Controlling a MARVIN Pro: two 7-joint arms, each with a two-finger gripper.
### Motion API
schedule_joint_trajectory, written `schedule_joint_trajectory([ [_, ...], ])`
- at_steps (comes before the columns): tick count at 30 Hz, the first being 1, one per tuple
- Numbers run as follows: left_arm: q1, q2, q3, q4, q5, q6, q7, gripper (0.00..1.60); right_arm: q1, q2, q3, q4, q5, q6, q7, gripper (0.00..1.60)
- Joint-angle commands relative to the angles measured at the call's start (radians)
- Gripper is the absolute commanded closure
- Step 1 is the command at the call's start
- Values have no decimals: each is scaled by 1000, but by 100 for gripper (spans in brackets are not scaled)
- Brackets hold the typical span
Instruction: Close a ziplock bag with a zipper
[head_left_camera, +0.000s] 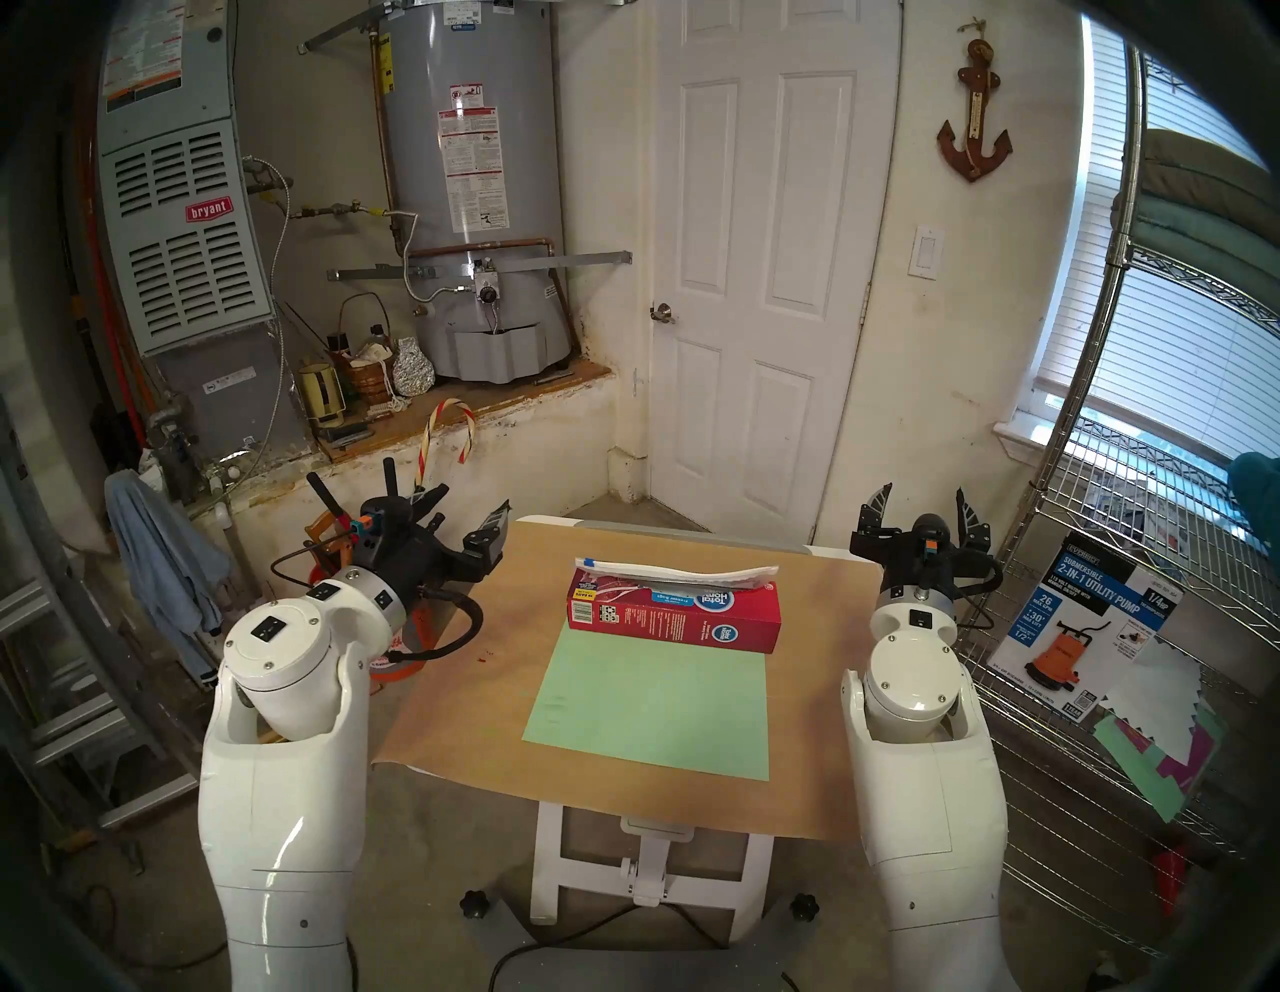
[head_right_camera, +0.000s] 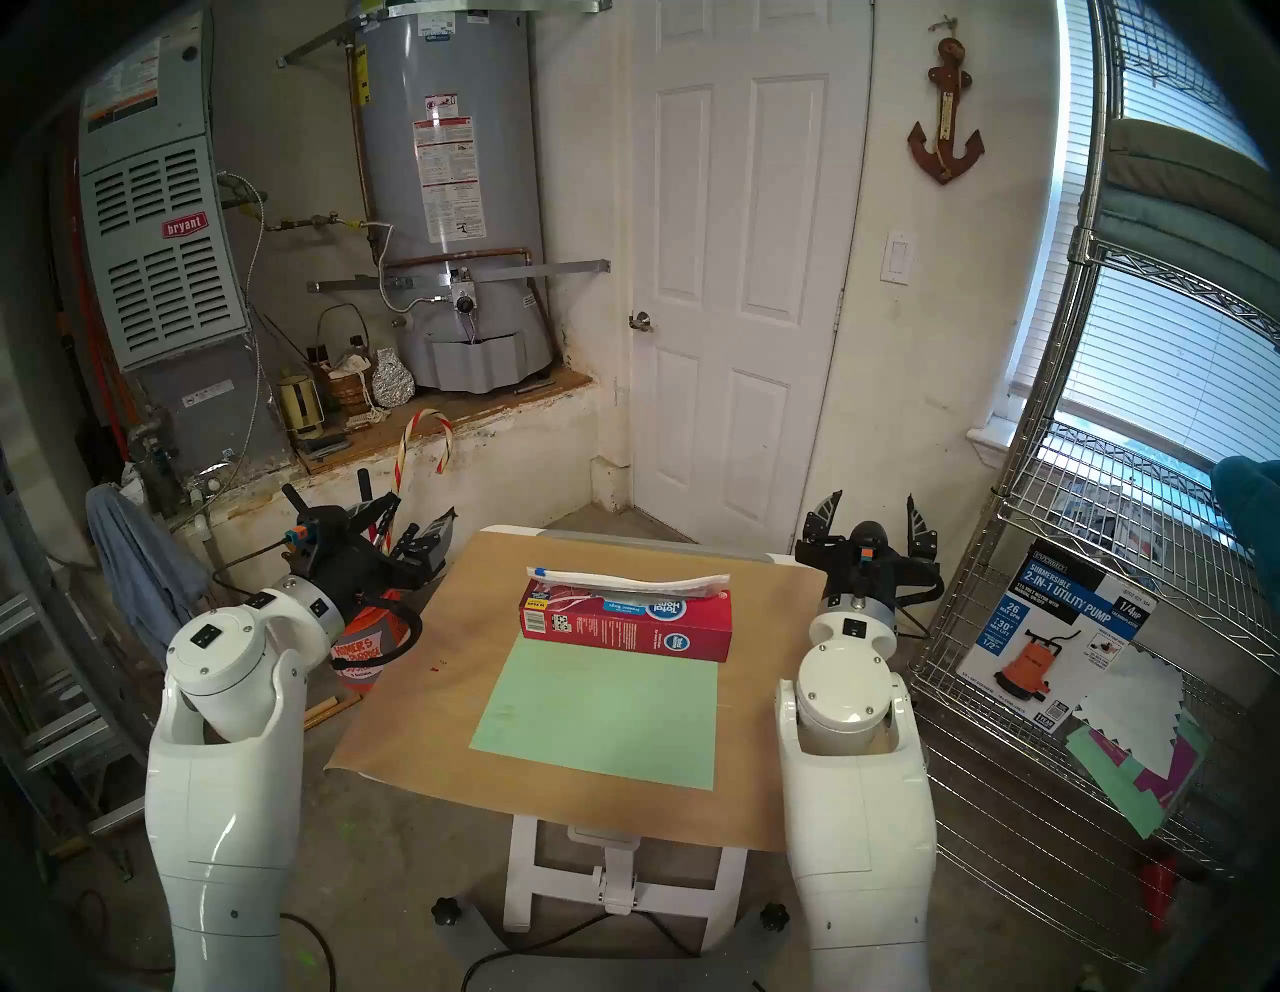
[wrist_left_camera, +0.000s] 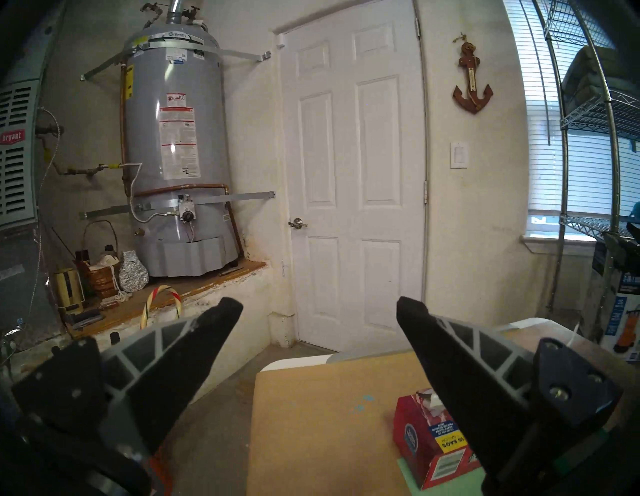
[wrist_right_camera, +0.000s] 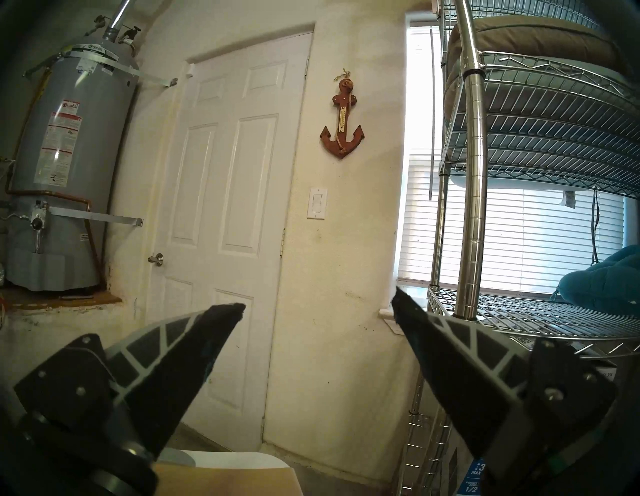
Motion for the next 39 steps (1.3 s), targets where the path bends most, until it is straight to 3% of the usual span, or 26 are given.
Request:
schedule_joint_trajectory([
  [1,-50,120,-5,39,-63,25,-127,0,10,1,-1,-20,0,-3,-1,0],
  [9,-80,196,35,87,-87,40,-253,0,10,0,-1,-20,0,-3,-1,0],
  [11,-102,211,48,110,-72,42,-308,0,9,0,-1,-20,0,-3,-1,0],
  [16,-124,245,84,143,-47,48,-353,0,9,0,-1,-21,0,-3,0,0],
  [20,-165,263,117,191,-4,26,-350,0,9,0,-1,-20,0,-3,-1,0],
  [23,-196,306,174,224,77,-37,-355,0,10,1,-1,-20,0,-3,-1,0],
  [28,-249,294,194,308,67,-111,-398,0,10,1,-1,-20,0,-3,-1,0],
  [39,-342,296,237,435,55,-188,-477,0,9,0,-1,-20,0,-3,-1,0],
])
